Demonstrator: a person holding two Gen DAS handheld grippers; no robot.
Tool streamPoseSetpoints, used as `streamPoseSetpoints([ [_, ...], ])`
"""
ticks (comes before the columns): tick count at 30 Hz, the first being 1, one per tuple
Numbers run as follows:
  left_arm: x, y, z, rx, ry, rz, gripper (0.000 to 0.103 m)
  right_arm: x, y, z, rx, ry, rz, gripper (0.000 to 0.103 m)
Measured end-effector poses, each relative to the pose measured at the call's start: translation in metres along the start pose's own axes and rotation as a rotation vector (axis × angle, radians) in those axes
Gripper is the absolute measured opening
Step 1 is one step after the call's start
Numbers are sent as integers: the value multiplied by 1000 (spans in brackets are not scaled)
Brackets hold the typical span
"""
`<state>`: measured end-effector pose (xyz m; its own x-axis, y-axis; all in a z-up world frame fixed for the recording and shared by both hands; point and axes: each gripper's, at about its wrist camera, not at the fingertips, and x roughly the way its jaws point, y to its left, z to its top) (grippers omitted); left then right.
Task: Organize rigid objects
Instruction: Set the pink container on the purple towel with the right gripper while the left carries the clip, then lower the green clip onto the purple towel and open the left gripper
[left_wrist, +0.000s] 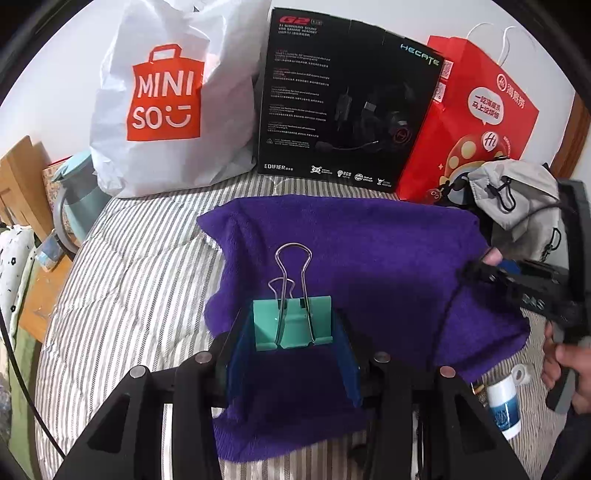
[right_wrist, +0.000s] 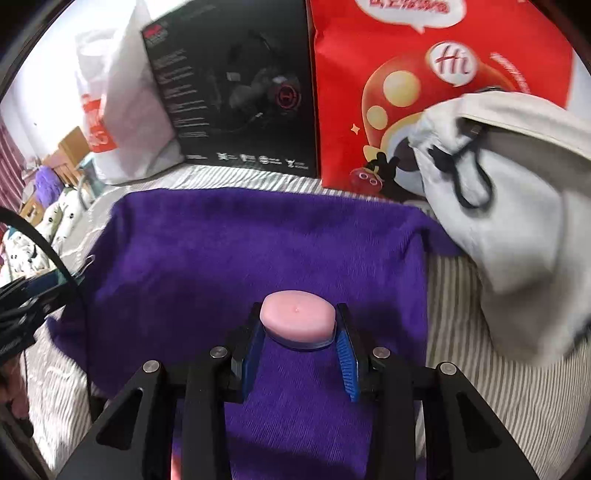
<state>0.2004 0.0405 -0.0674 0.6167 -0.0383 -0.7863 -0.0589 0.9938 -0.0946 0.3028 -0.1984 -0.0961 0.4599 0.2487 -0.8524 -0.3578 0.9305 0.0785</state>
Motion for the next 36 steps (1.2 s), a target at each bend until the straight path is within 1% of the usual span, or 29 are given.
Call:
streamPoseSetpoints([
  [4, 8, 1, 3, -2, 8, -5, 41, 26, -5, 16, -8, 51, -20, 37],
  [7, 13, 2, 5, -3, 15, -6, 41, 42, -5, 22, -21, 86, -32, 37],
  [13, 22, 5, 12, -8, 20, -7, 41, 47, -1, 25, -58, 82, -53, 37],
  [16, 28, 5, 17, -5, 23, -6, 41, 49, -1, 24, -61, 80, -39, 38],
  [18, 32, 4, 21, -5, 26, -6, 41, 48, -1, 22, -66, 92, -26, 45],
  [20, 39, 3, 27, -4, 31, -6, 41, 46, 0, 19, -72, 108, -16, 62],
  [23, 49, 0, 35, 2, 41, 1, 41, 40, 1, 10, -90, 115, -33, 63],
  [28, 67, -6, 46, 13, 63, 8, 41, 22, -7, -4, -76, 117, -41, 63],
  [31, 77, -12, 50, 27, 76, 21, 41, 2, -9, -12, -59, 85, -34, 63],
  [34, 85, -16, 50, 37, 97, 25, 41, -20, -7, -19, -53, 51, -10, 63],
  [36, 89, -19, 49, 46, 110, 36, 41, -38, -7, -28, -55, 30, -8, 63],
])
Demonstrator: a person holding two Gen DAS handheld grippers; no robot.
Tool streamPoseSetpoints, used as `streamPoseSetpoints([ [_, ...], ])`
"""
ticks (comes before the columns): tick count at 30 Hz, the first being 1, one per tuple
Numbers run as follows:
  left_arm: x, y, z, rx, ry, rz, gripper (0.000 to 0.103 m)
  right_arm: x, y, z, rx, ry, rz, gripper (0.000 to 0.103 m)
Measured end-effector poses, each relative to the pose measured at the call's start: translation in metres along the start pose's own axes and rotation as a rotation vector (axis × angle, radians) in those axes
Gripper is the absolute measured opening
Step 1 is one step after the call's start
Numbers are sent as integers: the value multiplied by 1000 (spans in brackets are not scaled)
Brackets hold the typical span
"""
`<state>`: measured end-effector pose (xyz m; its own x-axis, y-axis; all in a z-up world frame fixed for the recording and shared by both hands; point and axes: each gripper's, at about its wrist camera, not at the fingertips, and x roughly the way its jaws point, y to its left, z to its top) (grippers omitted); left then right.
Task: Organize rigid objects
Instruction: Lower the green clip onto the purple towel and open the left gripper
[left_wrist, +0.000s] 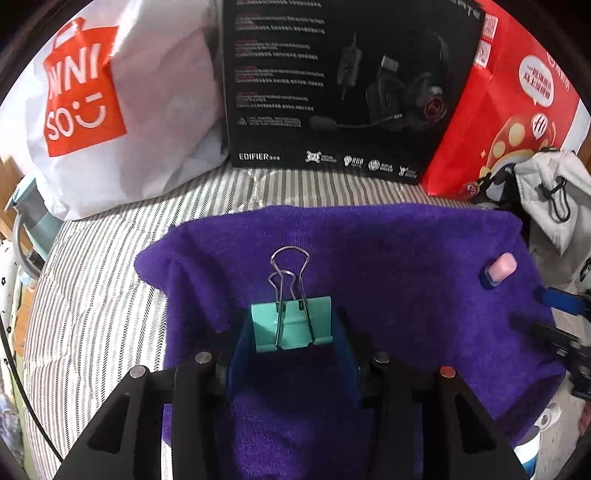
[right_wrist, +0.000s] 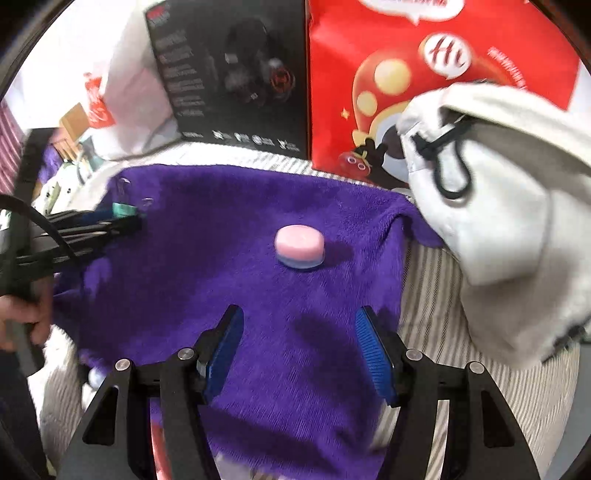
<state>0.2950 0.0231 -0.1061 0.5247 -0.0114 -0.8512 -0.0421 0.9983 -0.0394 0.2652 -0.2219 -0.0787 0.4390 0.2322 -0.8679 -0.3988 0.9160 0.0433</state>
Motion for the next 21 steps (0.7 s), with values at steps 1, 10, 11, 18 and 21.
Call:
streamPoseSetpoints([
  [1, 2, -1, -1, 3, 7, 3, 41, -6, 2, -3, -2, -6, 2, 63],
  [10, 3, -10, -8, 36, 20, 53, 49, -44, 10, -41, 28, -21, 27, 63],
  [11, 3, -9, -9, 31, 27, 69, 59, -45, 9, -44, 38, -17, 26, 63],
  [18, -19, -8, -28, 28, 22, 70, 67, -60, 2, -71, 107, -19, 36, 63],
  [21, -48, -9, -41, 22, -17, 69, 67, -77, -1, -85, 135, -39, 38, 63],
])
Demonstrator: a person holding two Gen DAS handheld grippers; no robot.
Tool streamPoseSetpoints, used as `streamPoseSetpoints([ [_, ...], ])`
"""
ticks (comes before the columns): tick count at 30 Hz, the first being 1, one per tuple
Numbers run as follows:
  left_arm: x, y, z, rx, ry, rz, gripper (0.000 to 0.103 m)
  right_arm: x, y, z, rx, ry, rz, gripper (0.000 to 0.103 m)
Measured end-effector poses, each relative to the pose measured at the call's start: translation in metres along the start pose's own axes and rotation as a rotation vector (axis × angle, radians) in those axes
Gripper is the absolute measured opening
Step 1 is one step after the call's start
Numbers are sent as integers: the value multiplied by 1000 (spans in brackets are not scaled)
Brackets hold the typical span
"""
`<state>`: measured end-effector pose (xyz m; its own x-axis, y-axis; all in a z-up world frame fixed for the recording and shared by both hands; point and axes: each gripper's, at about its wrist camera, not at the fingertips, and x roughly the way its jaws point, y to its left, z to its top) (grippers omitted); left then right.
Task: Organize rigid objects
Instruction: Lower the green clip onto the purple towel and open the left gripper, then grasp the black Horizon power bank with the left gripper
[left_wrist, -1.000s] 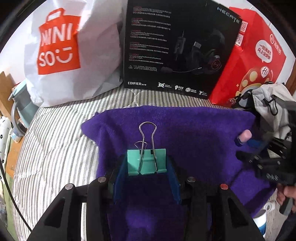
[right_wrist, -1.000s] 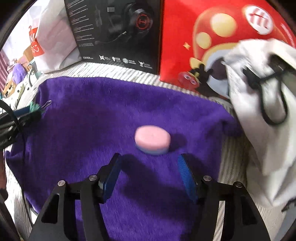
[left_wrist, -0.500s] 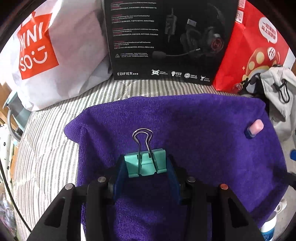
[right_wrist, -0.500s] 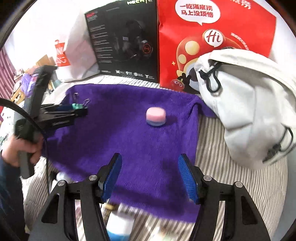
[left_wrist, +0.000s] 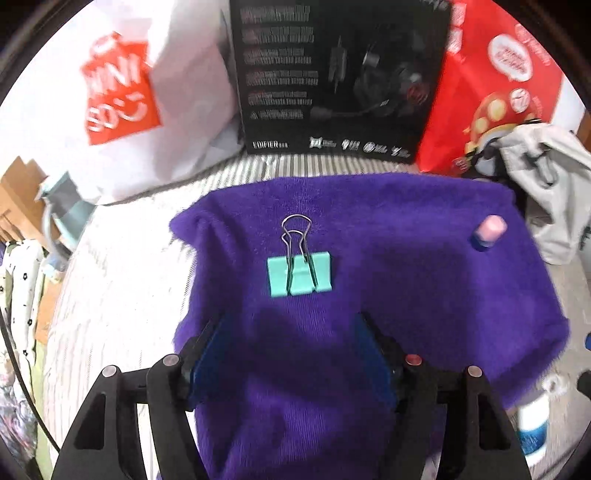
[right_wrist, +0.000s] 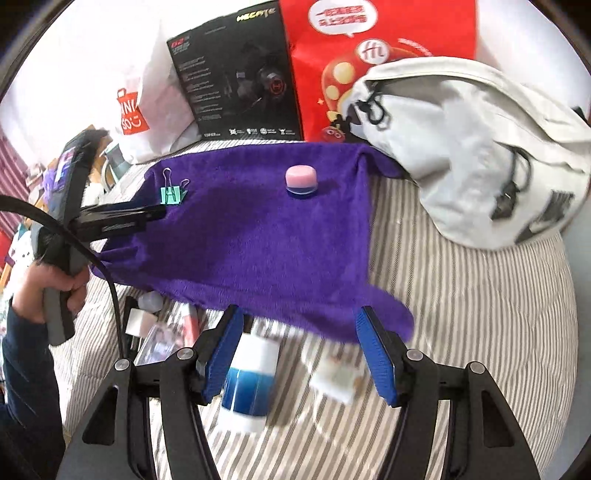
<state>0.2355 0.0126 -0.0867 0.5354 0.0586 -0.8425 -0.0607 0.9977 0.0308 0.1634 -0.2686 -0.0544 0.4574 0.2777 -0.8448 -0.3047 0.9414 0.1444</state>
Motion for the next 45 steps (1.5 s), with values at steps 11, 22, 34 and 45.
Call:
streamPoseSetpoints([
  [11, -75, -3, -91, -12, -30, -65, 62, -19, 0, -40, 81, -9, 7, 63],
  [22, -69, -17, -126, -26, 37, -144, 42, -16, 18, -68, 45, 27, -10, 63],
  [34, -72, -25, -131, 34, 45, -113, 47, -8, 15, -77, 54, 56, -24, 63],
  [45, -71, -30, -131, 43, 81, -133, 45, 5, 17, -80, 46, 88, 1, 63],
])
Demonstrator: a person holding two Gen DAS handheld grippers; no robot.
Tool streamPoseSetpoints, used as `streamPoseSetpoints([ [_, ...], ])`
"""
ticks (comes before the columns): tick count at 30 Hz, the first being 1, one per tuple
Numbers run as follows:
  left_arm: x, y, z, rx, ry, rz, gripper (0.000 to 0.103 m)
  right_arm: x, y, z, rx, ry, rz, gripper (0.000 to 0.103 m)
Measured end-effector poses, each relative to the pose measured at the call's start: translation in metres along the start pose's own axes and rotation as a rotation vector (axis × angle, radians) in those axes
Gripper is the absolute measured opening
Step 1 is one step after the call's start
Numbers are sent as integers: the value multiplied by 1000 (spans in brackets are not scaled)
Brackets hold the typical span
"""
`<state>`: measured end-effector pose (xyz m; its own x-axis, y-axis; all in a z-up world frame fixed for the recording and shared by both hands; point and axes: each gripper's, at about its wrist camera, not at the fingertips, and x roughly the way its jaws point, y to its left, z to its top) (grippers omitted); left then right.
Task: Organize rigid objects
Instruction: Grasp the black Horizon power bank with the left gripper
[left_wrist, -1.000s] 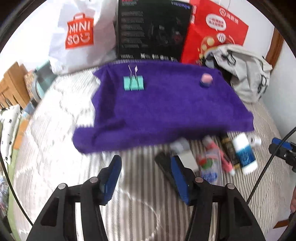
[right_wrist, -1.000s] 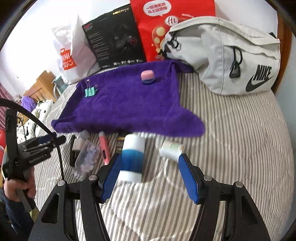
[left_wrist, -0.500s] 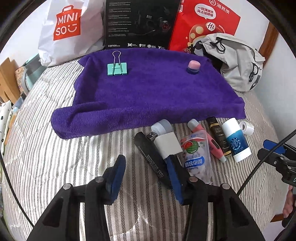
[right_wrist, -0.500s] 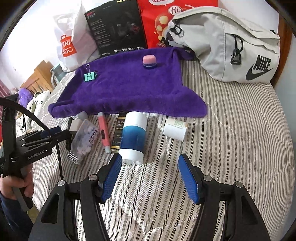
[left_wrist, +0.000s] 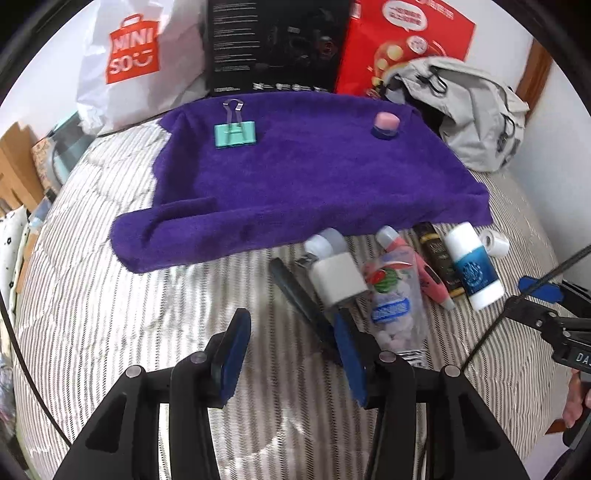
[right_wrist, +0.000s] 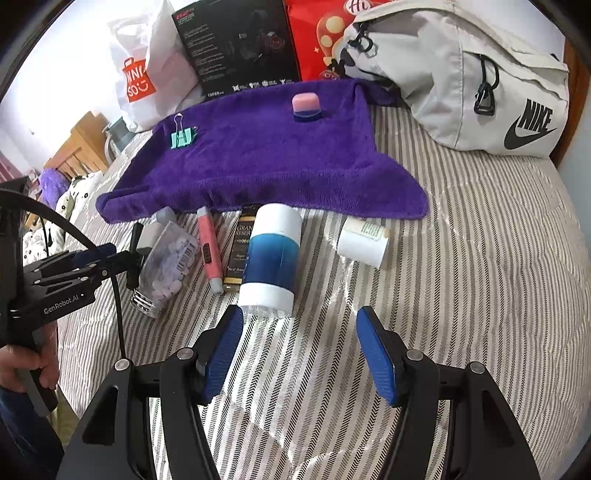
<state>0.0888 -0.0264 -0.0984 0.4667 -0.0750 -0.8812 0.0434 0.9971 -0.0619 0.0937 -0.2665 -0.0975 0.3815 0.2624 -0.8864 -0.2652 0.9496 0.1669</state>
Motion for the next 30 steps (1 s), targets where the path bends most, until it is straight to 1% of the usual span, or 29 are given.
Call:
streamPoseSetpoints([
  [1, 4, -4, -1, 27, 25, 19, 45, 0, 0, 0, 1, 1, 0, 63],
  [3, 8, -6, -6, 53, 34, 77, 48, 0, -1, 0, 3, 3, 2, 63],
  [4, 9, -3, -8, 46, 34, 82, 48, 0, -2, -1, 4, 1, 1, 63],
  [8, 5, 9, -9, -9, 35, 42, 47, 1, -6, -1, 12, 3, -4, 63],
  [13, 16, 1, -4, 5, 44, 72, 47, 4, -7, -2, 16, 12, -1, 63],
  [14, 17, -2, -3, 17, 31, 90, 47, 4, -7, -2, 15, 13, 0, 63],
  [15, 17, -3, -3, 21, 28, 95, 45, 4, -7, -2, 16, 6, -2, 63],
  [17, 18, -3, -2, 11, 19, 88, 45, 1, -8, -3, 12, -6, -15, 63],
  [19, 16, -3, -2, 15, 3, 83, 34, 0, -13, -2, 21, -20, -28, 63],
  [21, 15, -3, -3, 25, -2, 73, 22, -2, -20, 2, 55, -39, -40, 63],
  [26, 12, 0, -8, 23, -1, 56, 21, 4, -37, 20, 117, -74, -75, 63],
  [30, 12, 1, -8, 25, 2, 49, 22, 21, -42, 33, 141, -66, -95, 63],
])
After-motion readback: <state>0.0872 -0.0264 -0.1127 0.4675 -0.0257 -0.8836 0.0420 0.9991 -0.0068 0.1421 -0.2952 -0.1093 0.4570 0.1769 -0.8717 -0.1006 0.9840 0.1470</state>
